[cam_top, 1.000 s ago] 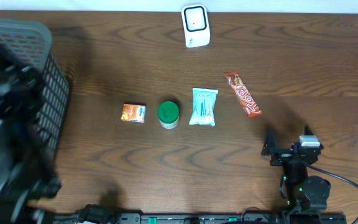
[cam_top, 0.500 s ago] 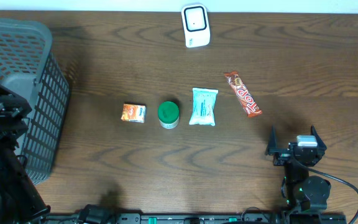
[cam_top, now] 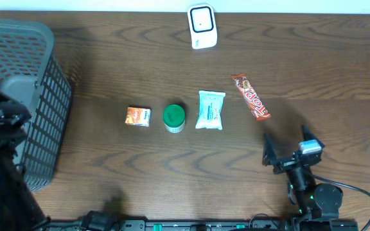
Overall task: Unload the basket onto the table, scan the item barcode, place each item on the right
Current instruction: 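Raise the right arm and swing it toward the tissue pack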
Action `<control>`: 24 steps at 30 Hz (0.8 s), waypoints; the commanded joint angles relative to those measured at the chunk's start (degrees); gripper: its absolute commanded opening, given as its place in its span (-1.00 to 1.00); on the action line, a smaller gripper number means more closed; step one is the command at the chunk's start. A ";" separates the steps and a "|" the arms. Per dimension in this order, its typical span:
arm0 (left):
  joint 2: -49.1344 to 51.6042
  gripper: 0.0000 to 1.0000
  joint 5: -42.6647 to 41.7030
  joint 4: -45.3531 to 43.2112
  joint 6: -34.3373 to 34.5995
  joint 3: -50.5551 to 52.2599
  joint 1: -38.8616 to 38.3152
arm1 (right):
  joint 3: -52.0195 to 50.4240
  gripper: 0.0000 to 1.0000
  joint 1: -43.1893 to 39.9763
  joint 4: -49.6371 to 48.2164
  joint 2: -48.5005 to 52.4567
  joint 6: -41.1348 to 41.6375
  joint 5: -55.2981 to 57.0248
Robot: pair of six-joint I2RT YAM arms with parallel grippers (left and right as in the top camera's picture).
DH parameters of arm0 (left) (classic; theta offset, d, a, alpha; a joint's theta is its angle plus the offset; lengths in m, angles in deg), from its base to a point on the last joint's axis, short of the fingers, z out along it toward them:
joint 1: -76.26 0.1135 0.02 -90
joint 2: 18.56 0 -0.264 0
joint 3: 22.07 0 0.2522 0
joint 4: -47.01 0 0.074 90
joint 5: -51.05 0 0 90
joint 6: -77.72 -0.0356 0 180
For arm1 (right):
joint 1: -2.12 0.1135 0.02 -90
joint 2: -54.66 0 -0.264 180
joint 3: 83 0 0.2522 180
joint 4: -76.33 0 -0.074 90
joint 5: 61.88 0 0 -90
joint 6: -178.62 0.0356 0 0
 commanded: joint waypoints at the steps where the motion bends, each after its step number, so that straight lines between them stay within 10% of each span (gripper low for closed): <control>1: -2.97 0.96 0.52 0.35 -1.36 -0.31 0.13 | 0.07 0.98 0.28 1.40 0.87 4.17 -4.39; 13: -15.08 0.96 0.59 0.72 -1.40 -0.31 0.13 | 17.46 0.98 0.31 6.93 23.17 5.95 -4.94; 24: -23.28 0.96 0.59 -0.44 -8.39 -0.31 0.13 | 55.63 0.99 0.35 34.10 64.92 4.68 -17.25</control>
